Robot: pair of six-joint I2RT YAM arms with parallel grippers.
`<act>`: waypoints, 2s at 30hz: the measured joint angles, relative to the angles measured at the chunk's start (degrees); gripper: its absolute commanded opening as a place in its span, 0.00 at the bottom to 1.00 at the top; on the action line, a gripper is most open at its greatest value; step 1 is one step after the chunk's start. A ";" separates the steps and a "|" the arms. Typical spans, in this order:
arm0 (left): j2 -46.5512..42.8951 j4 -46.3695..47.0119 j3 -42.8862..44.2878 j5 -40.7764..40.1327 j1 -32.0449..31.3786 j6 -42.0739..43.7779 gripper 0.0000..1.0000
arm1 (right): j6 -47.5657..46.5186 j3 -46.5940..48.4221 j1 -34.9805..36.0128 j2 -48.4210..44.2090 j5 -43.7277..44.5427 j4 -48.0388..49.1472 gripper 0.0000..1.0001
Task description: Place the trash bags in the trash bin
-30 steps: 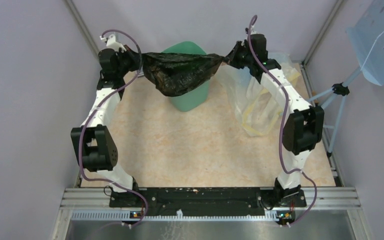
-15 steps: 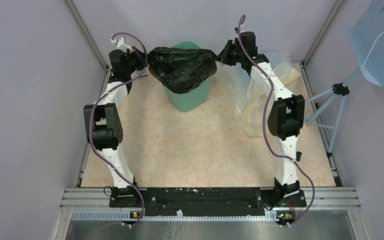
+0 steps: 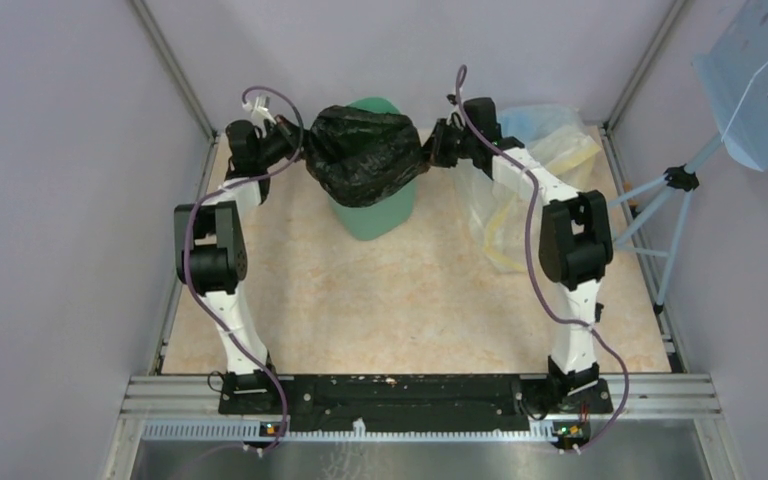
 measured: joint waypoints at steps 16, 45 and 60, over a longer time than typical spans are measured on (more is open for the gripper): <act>-29.05 -5.42 -25.44 2.51 -2.89 2.10 0.03 | -2.78 -39.12 5.75 -40.41 7.28 0.46 0.35; -31.30 -14.99 -19.02 1.66 -2.86 9.03 0.01 | -22.60 -2.99 13.18 -24.15 -3.34 -23.63 0.52; -31.26 -16.24 -16.04 -0.50 -2.86 9.20 0.00 | -23.15 -1.92 13.35 -23.19 -12.70 -25.51 0.03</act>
